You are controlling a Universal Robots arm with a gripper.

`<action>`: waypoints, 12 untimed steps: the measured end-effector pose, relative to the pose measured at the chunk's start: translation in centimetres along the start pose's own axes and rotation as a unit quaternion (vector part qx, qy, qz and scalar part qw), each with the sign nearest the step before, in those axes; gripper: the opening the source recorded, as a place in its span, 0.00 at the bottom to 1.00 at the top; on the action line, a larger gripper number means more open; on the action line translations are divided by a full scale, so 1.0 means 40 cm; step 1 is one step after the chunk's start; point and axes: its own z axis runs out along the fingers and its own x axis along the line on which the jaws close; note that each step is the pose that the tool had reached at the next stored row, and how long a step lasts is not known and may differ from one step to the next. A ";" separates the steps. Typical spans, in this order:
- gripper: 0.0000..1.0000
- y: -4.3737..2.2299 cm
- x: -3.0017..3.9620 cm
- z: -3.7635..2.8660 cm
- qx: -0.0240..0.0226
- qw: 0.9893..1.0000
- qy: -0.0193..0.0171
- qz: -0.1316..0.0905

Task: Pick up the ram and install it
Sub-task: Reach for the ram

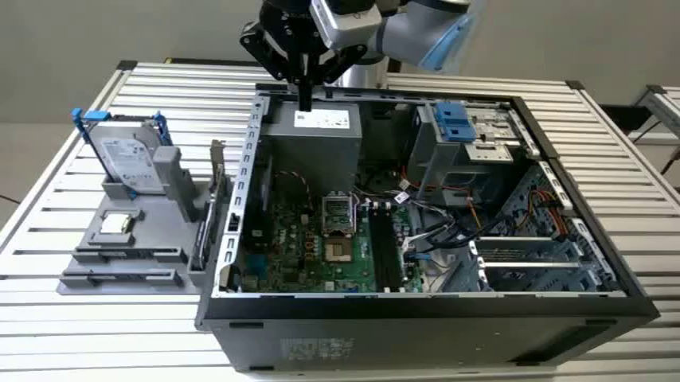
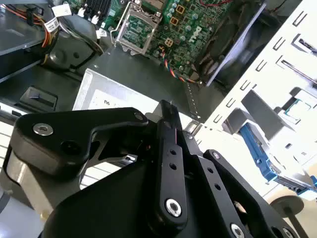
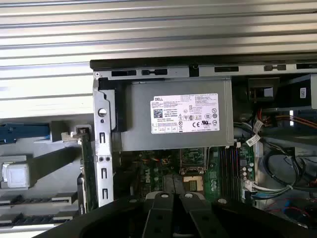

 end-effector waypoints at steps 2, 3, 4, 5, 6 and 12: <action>0.00 0.000 0.000 0.000 0.000 1.000 0.000 0.000; 0.00 0.000 0.000 0.000 0.000 1.000 0.000 0.000; 0.00 0.000 0.000 0.000 0.000 1.000 0.000 0.000; 0.00 0.000 0.000 0.000 0.000 1.000 0.000 0.000; 0.00 0.000 0.001 0.000 0.000 1.000 0.000 0.000; 0.00 -0.001 0.009 0.000 0.000 1.000 0.000 0.000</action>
